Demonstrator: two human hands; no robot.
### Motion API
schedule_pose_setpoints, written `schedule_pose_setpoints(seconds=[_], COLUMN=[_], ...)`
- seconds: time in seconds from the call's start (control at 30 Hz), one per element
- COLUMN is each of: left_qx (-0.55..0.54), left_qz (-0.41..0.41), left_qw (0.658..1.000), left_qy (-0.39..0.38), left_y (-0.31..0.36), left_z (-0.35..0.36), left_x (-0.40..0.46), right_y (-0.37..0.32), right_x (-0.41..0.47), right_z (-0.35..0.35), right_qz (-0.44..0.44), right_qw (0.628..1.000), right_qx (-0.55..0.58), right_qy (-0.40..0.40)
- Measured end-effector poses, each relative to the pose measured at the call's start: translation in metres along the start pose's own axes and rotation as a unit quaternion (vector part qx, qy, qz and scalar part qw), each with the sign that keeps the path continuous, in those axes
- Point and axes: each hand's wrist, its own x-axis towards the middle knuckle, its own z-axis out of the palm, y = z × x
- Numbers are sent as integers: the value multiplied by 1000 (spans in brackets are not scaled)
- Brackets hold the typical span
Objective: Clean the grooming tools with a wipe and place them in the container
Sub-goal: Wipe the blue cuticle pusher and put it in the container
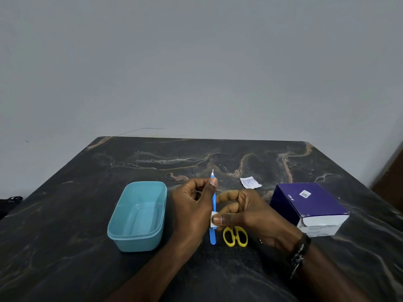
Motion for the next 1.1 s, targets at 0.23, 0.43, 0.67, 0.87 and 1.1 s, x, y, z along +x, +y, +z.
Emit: schedule_pose_setpoints(seconds=[0.23, 0.43, 0.67, 0.87, 1.1], left_qx=[-13, -2, 7, 8, 10], left_qz=[-1, -1, 9, 6, 4], left_qw=[999, 1000, 1000, 1000, 1000], left_qy=[-46, -18, 9, -11, -11], left_y=[-2, -3, 0, 0, 1], left_z=[0, -1, -1, 0, -1], left_x=[-2, 0, 2, 0, -1], right_y=[0, -1, -1, 2, -2], right_x=[5, 1, -1, 4, 2], right_z=[-2, -2, 0, 2, 2], right_qz=[-56, -19, -5, -56, -32], right_qw=[992, 999, 999, 995, 999], right_qx=[78, 33, -7, 67, 32], right_qy=[80, 11, -33, 48, 21])
